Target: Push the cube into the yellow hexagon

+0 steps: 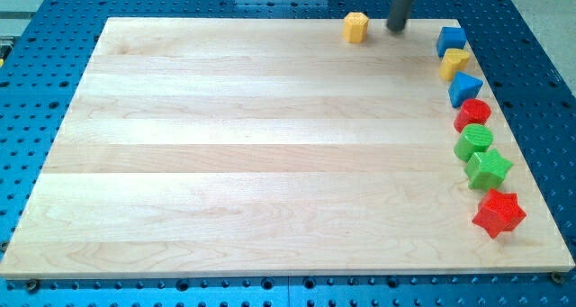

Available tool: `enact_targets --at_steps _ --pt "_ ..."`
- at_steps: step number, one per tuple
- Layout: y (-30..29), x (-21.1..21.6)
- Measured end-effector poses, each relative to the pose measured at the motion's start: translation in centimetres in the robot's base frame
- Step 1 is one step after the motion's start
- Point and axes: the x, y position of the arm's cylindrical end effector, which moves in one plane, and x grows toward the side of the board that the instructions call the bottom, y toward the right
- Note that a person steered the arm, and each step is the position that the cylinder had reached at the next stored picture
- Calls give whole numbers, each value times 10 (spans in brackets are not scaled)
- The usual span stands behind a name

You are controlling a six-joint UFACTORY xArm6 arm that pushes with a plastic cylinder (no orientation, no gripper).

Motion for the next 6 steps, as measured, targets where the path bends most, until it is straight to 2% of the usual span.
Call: enact_targets --at_steps 1,2,3,5,6 --pt "-92 21" --pt "-136 34" --pt "-44 7" --pt "157 6" --pt "187 14"
